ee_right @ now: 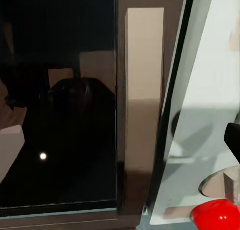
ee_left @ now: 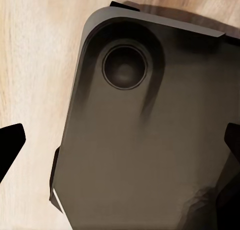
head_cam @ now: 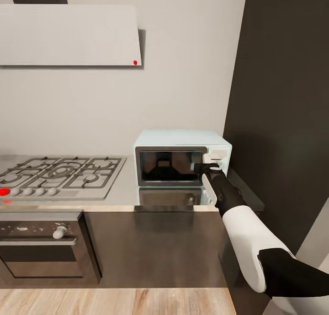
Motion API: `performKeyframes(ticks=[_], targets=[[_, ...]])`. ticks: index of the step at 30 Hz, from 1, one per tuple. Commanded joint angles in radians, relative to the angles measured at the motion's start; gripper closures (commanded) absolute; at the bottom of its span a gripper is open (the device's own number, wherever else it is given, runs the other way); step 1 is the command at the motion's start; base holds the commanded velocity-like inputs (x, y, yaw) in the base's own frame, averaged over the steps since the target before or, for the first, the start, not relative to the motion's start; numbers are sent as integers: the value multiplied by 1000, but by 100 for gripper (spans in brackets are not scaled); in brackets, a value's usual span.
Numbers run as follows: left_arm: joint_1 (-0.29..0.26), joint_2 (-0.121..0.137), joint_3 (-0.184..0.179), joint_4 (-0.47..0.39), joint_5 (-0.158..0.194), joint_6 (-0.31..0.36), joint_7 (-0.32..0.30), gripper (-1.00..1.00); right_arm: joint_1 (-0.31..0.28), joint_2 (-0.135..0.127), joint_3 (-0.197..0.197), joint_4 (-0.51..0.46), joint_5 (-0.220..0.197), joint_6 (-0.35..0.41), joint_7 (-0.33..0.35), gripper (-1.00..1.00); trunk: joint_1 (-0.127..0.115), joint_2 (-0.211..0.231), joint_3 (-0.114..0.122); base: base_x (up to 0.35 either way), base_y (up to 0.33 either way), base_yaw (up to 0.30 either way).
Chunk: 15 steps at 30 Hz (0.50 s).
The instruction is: In the kitchen, take the popcorn bag from the countertop, put it into the microwave, and heat it until the popcorn is cooked so the cooked popcorn ends up inside the bag.
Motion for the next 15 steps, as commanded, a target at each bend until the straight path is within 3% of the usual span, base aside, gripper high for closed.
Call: performKeyframes(ticks=[1,15], targets=[[0,0,4,-1,1,-1,1,-100,0,-1,2,-4,17,3,1,-100,2,0,-1,0,0,0],[1,0,4,-1,1,-1,1,-100,0,-1,2,-4,16,3,1,-100,2,0,-1,0,-28,0]])
